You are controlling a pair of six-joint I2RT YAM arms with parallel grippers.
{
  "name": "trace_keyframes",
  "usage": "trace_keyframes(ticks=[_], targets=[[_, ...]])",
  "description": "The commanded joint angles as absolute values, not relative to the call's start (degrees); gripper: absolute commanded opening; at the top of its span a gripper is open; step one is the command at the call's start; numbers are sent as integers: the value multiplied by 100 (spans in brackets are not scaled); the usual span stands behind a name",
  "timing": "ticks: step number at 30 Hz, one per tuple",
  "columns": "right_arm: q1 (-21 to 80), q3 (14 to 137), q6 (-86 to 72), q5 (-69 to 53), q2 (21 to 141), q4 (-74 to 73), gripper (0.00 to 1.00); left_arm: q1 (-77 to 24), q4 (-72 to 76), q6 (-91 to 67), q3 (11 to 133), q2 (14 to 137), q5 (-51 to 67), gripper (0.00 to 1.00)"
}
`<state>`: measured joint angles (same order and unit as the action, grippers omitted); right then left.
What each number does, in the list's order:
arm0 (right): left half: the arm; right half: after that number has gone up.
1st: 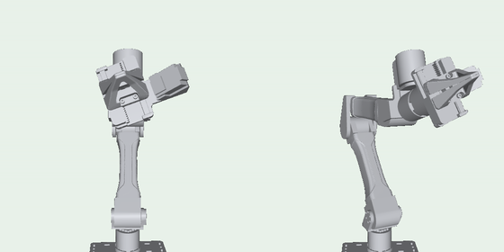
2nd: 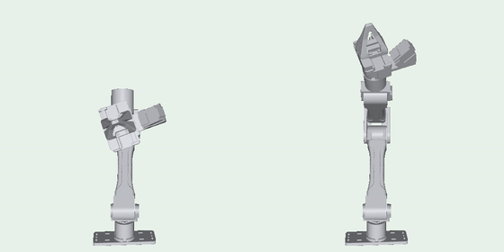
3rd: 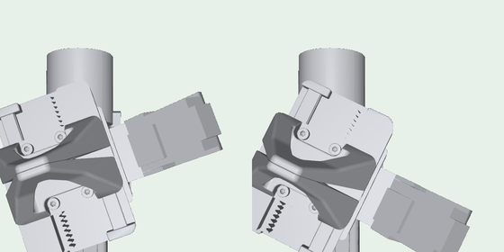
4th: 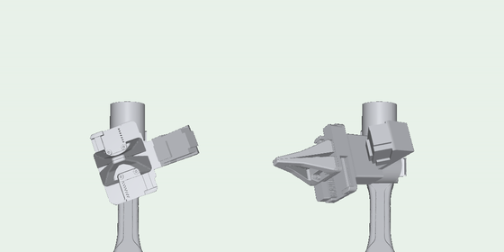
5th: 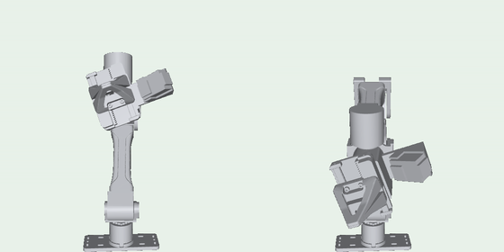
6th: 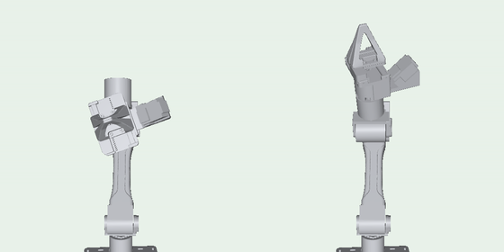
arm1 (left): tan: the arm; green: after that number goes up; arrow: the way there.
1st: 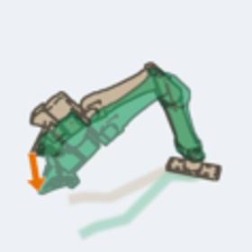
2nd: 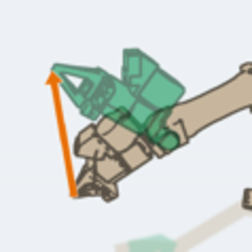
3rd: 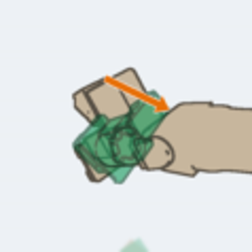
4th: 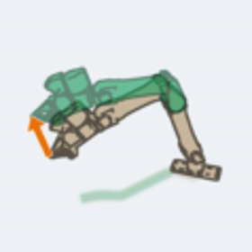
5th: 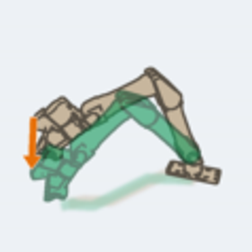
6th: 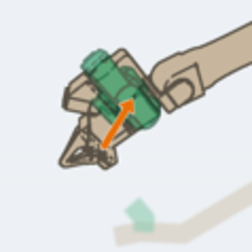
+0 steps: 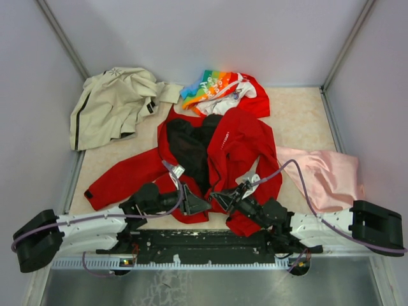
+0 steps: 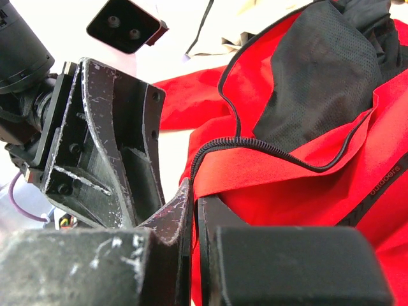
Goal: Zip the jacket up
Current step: Pick up the jacket from the center of the board.
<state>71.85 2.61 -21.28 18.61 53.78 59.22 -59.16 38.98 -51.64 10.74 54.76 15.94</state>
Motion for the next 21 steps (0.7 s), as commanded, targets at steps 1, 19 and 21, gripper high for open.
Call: trace_keyframes(ticks=[1, 19, 21], targets=[[7151, 290, -2170, 2074, 5403, 6510, 0, -5950, 3939, -5120, 1344, 5644, 1605, 33], [7161, 272, -2191, 1985, 5382, 6574, 0, -5950, 4155, -5226, 1351, 6111, 1382, 28], [7150, 277, -2189, 1989, 5385, 6574, 0, -5950, 4157, -5202, 1368, 6115, 1365, 27]])
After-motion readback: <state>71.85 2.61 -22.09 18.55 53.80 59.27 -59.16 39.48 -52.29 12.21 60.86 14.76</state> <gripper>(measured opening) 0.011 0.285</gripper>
